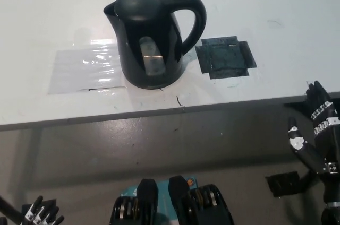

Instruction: The robot uses its right hand to push down on the lid of a kettle kept in the middle of the desk to close it

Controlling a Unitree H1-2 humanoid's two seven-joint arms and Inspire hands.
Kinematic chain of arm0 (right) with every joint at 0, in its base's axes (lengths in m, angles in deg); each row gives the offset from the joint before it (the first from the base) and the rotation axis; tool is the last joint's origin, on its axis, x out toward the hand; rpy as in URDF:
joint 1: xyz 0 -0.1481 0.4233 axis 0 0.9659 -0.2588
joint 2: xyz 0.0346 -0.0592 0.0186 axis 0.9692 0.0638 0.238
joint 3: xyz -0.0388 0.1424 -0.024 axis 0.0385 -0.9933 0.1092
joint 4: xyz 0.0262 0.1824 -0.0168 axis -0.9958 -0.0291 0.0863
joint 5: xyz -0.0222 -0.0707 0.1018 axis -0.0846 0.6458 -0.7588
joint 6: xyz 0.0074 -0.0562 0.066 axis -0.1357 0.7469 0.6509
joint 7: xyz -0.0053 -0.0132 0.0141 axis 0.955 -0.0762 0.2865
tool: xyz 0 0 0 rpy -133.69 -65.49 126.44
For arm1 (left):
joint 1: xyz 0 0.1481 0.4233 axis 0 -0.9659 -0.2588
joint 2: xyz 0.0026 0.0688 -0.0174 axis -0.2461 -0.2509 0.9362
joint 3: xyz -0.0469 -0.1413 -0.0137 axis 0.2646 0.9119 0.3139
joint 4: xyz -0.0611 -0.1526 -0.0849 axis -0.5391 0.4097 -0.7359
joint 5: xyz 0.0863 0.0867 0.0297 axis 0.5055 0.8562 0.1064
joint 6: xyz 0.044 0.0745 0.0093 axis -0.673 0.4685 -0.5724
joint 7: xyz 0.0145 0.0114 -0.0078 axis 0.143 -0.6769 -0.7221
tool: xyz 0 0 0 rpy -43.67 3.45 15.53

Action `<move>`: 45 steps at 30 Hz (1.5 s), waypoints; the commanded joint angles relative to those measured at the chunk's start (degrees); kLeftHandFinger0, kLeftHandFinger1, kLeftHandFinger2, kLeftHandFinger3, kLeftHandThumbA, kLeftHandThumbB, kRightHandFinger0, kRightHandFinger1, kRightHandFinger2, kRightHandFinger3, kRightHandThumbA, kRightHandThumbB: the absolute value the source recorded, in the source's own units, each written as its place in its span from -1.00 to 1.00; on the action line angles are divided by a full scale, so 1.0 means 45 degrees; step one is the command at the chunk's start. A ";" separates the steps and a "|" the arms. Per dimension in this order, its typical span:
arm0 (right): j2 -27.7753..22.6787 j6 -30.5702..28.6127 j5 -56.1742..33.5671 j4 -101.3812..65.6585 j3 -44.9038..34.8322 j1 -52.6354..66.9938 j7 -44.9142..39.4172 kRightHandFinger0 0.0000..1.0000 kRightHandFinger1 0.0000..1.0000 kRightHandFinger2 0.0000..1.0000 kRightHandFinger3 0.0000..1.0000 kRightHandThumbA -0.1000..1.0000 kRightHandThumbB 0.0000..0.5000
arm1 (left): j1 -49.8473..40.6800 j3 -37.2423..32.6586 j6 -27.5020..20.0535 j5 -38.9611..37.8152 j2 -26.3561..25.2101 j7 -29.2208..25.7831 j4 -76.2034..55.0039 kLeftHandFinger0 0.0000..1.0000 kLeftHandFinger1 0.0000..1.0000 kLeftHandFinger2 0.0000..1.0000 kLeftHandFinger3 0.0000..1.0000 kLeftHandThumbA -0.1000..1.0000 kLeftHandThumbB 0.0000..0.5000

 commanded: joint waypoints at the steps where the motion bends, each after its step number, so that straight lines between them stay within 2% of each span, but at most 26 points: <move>1: 0.0299 -0.1200 -0.0128 0.1613 -0.0272 -0.0554 0.0021 1.00 1.00 1.00 1.00 -0.15 -1.00 | -0.0039 0.0162 -0.0288 -0.0395 -0.0076 0.0154 -0.0050 1.00 1.00 1.00 1.00 1.00 1.00; 2: 0.0351 -0.1371 -0.0220 0.1948 -0.0356 -0.0581 0.0013 1.00 1.00 1.00 1.00 -0.17 -1.00 | -0.0046 0.0173 -0.0274 -0.0415 -0.0066 0.0155 -0.0065 1.00 1.00 1.00 1.00 1.00 1.00; 4: 0.0485 -0.2044 -0.0799 0.3351 -0.0612 -0.0717 -0.0239 1.00 1.00 1.00 1.00 -0.38 -1.00 | -0.0019 0.0225 -0.0250 -0.0359 -0.0124 0.0096 -0.0128 1.00 1.00 1.00 1.00 1.00 0.99; 5: 0.0502 -0.2292 -0.0760 0.3714 -0.0668 -0.0789 -0.0253 1.00 1.00 1.00 1.00 -0.42 -1.00 | 0.0004 0.0252 -0.0217 -0.0378 -0.0142 0.0089 -0.0146 1.00 1.00 1.00 1.00 1.00 1.00; 6: 0.0395 -0.3201 -0.0541 0.5477 -0.0939 -0.0948 -0.0043 1.00 1.00 1.00 1.00 -0.43 -1.00 | 0.0023 0.0238 -0.0371 -0.0262 -0.0178 0.0158 -0.0061 1.00 1.00 1.00 1.00 1.00 0.98; 10: 0.0219 -0.3349 -0.1131 0.6535 -0.1346 -0.0984 -0.0398 1.00 1.00 1.00 1.00 -0.54 -1.00 | 0.0069 0.0154 -0.0328 -0.0258 -0.0185 0.0273 -0.0025 1.00 1.00 1.00 1.00 1.00 0.98; 13: 0.0394 -0.3405 -0.1551 0.6946 -0.1667 -0.1290 -0.0611 1.00 1.00 1.00 1.00 -0.45 -1.00 | 0.0170 0.0222 -0.0255 -0.0301 -0.0329 0.0278 -0.0069 1.00 1.00 1.00 1.00 1.00 1.00; 14: 0.0473 -0.3405 -0.1754 0.6868 -0.1708 -0.1313 -0.0880 1.00 1.00 1.00 1.00 -0.55 -1.00 | 0.0166 0.0211 -0.0231 -0.0247 -0.0326 0.0227 -0.0085 1.00 1.00 1.00 1.00 1.00 0.98; 15: 0.0492 -0.3405 -0.1773 0.6868 -0.1741 -0.1321 -0.0936 1.00 1.00 1.00 1.00 -0.57 -1.00 | 0.0166 0.0209 -0.0229 -0.0242 -0.0327 0.0221 -0.0086 1.00 1.00 1.00 1.00 1.00 0.98; 19: 0.0572 -0.3338 -0.2187 0.7035 -0.1827 -0.1368 -0.1201 1.00 1.00 1.00 1.00 -0.55 -1.00 | 0.0191 0.0163 -0.0264 -0.0182 -0.0316 0.0238 -0.0126 1.00 1.00 1.00 1.00 1.00 0.97; 24: 0.0466 -0.3339 -0.2108 0.6985 -0.1889 -0.1352 -0.1157 1.00 1.00 1.00 1.00 -0.63 -1.00 | 0.0291 0.0091 -0.0174 -0.0182 -0.0231 0.0183 -0.0108 1.00 1.00 1.00 1.00 1.00 0.95; 26: 0.0427 -0.3389 -0.2160 0.7205 -0.1922 -0.1410 -0.1236 1.00 1.00 1.00 1.00 -0.58 -1.00 | 0.0300 0.0090 -0.0121 -0.0171 -0.0237 0.0136 -0.0118 1.00 1.00 1.00 1.00 1.00 0.98; 28: 0.0424 -0.3237 -0.2150 0.7123 -0.1910 -0.1354 -0.1270 1.00 1.00 1.00 1.00 -0.45 -1.00 | 0.0328 0.0086 -0.0243 -0.0155 -0.0255 0.0213 -0.0033 1.00 1.00 1.00 1.00 1.00 0.99; 30: 0.0430 -0.3236 -0.2075 0.7097 -0.1898 -0.1320 -0.1232 1.00 1.00 1.00 1.00 -0.43 -1.00 | 0.0371 0.0069 -0.0208 -0.0176 -0.0270 0.0245 0.0008 1.00 1.00 1.00 1.00 1.00 1.00; 41: 0.0333 -0.2933 -0.2354 0.7033 -0.1949 -0.1479 -0.1327 1.00 1.00 1.00 1.00 -0.55 -1.00 | 0.0617 0.0030 -0.0341 0.0037 -0.0266 0.0172 0.0069 1.00 1.00 1.00 1.00 1.00 0.99; 45: 0.0317 -0.2910 -0.2315 0.7017 -0.1945 -0.1462 -0.1349 1.00 1.00 1.00 1.00 -0.46 -1.00 | 0.0611 0.0034 -0.0229 -0.0064 -0.0248 0.0186 0.0008 1.00 1.00 1.00 1.00 1.00 0.97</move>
